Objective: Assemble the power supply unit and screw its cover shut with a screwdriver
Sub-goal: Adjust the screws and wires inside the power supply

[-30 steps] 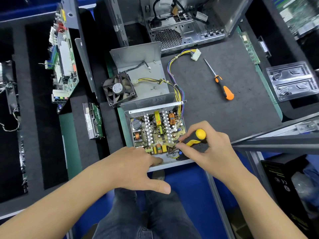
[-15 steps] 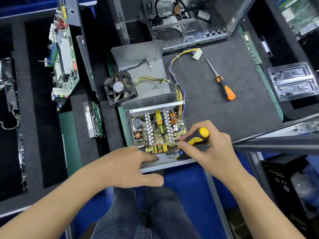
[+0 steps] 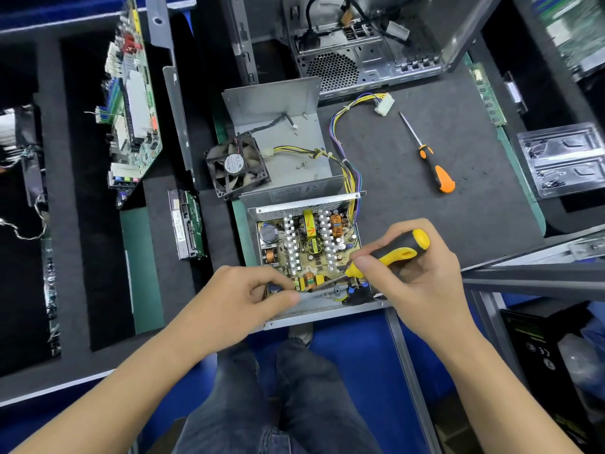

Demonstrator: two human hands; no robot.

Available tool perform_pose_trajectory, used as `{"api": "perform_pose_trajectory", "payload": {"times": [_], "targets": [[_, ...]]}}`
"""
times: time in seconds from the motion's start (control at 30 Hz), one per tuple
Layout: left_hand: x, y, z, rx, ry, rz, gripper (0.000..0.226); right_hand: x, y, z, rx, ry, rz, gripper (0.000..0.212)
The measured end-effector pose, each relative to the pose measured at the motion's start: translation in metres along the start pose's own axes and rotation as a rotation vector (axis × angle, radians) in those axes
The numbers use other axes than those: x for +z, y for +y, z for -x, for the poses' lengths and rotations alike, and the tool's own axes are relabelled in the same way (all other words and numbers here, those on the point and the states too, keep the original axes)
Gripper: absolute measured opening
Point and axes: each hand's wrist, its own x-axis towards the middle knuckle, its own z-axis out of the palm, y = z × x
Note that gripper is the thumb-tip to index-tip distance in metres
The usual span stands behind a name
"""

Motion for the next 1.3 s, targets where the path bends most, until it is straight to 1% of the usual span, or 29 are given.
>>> {"api": "perform_pose_trajectory", "payload": {"times": [0.13, 0.27, 0.4, 0.5, 0.7, 0.83, 0.93, 1.03, 1.17, 1.23, 1.3], "targets": [[0.003, 0.003, 0.003, -0.054, 0.062, 0.133, 0.026, 0.003, -0.008, 0.0, 0.043, 0.082, -0.194, 0.022], [0.005, 0.004, 0.006, -0.036, 0.146, 0.234, 0.02, 0.004, -0.013, -0.004, 0.063, 0.126, -0.268, 0.022], [0.007, 0.007, 0.008, 0.006, 0.164, 0.367, 0.027, 0.006, -0.014, -0.006, 0.056, 0.158, -0.294, 0.021], [0.009, 0.008, 0.008, 0.067, 0.199, 0.402, 0.031, 0.008, -0.015, -0.007, 0.035, 0.169, -0.316, 0.026], [0.011, 0.012, 0.006, 0.156, 0.278, 0.366, 0.027, 0.011, -0.02, -0.007, 0.05, 0.168, -0.371, 0.031], [0.012, 0.017, 0.003, 0.157, 0.294, 0.36, 0.02, 0.012, -0.02, -0.006, 0.073, 0.171, -0.409, 0.034], [0.011, 0.018, 0.004, 0.182, 0.34, 0.328, 0.016, 0.013, -0.021, -0.007, 0.07, 0.169, -0.412, 0.032], [0.007, 0.021, 0.005, 0.296, 0.409, 0.206, 0.011, 0.013, -0.022, -0.007, 0.061, 0.173, -0.406, 0.031], [0.004, 0.024, 0.002, 0.447, 0.441, 0.024, 0.011, 0.013, -0.025, -0.007, 0.045, 0.185, -0.356, 0.02], [0.004, 0.021, 0.002, 0.48, 0.432, -0.045, 0.009, 0.012, -0.027, -0.007, 0.032, 0.18, -0.312, 0.02], [0.003, 0.019, 0.002, 0.476, 0.418, -0.081, 0.012, 0.011, -0.03, -0.005, 0.012, 0.161, -0.261, 0.023]]}}
